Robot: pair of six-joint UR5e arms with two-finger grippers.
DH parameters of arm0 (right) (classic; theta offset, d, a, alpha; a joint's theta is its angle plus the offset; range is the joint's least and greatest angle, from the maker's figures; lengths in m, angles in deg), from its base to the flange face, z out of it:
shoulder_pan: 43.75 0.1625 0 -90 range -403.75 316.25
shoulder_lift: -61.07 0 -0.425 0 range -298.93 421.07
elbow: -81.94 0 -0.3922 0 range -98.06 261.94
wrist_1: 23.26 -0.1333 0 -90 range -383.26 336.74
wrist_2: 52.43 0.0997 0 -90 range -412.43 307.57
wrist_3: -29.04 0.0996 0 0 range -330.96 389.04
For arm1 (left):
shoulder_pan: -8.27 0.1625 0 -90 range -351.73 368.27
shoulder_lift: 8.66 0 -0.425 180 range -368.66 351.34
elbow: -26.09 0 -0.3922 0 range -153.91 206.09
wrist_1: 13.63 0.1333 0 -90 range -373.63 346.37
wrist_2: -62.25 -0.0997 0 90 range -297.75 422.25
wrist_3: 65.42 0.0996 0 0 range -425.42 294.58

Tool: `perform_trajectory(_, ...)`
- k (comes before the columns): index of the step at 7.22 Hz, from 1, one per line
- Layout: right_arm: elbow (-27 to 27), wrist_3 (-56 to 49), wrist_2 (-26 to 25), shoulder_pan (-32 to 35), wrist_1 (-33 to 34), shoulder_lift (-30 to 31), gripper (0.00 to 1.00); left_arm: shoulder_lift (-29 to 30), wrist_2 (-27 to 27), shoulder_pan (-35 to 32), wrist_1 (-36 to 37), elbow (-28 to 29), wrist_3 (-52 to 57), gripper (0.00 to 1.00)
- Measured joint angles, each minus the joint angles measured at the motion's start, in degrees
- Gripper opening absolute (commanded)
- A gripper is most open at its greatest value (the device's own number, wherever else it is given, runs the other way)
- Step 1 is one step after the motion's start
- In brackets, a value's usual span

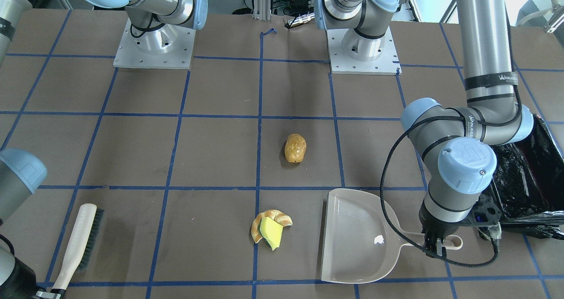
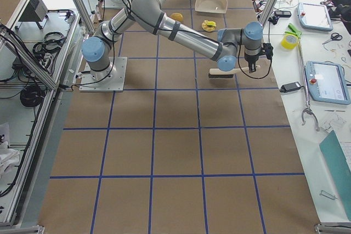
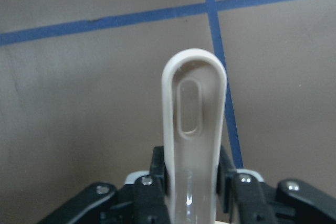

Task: Sweep and dump trash into bin
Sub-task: 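Hold the dustpan with the left gripper while the right gripper lifts the brush toward it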

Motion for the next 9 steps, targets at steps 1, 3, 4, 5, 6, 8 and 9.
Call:
perform_trajectory(1,-0.1,2.9,-0.8,2.4,0.0,0.8,0.03,-0.5,-2.8,-0.7,0.0,0.0,0.2,0.00)
perform_trajectory(3,-0.3,10.2,-2.9,8.3,0.5,2.0,0.01,-1.1,-4.9,-3.7,0.0,-0.5,-0.7,0.00)
perform_trajectory(4,-0.8,12.6,-4.9,11.1,1.7,2.2,0.01,-0.9,-5.8,-4.9,-0.1,-0.7,-2.5,0.00)
perform_trajectory(5,-1.8,15.2,-6.0,13.3,4.2,2.2,0.01,-0.5,-7.6,-5.7,-0.3,-1.0,-4.5,0.00)
perform_trajectory(6,-3.2,17.7,-6.3,14.9,7.0,2.2,0.01,-0.1,-9.4,-6.1,-0.4,-1.2,-6.0,0.00)
perform_trajectory(8,-4.9,24.4,-6.4,17.2,10.0,2.0,0.01,0.8,-10.5,-6.3,-0.5,-1.3,-9.6,0.00)
perform_trajectory(9,-5.1,28.4,-6.1,17.8,10.2,1.7,0.01,1.2,-10.6,-6.4,-0.5,-1.3,-10.6,0.00)
